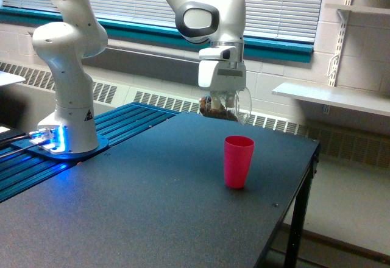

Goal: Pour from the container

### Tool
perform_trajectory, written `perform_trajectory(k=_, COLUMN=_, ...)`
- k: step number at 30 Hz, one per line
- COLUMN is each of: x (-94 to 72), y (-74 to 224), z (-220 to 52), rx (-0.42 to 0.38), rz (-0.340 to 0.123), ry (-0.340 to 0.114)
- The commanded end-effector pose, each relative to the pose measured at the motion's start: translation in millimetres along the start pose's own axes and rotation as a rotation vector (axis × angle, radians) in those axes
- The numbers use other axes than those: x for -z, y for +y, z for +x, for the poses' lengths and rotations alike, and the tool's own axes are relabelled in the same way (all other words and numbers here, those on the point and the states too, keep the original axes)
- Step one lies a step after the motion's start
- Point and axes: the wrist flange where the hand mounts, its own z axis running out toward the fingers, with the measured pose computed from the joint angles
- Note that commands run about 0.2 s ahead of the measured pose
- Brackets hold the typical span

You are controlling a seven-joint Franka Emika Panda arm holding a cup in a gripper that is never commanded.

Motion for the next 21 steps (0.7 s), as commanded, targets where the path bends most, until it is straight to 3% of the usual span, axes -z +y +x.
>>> perform_trajectory(k=1, x=-0.7, y=-5, z=-10, rx=0.0, rz=-0.009, ry=-0.01)
perform_trajectory(k=16, x=-26.5, y=2, z=-32, rx=0.019, rz=-0.052, ry=-0.063)
perform_trajectory(k=21, x=-30.6, y=5, z=-29, rx=0.016, rz=-0.066, ry=-0.06)
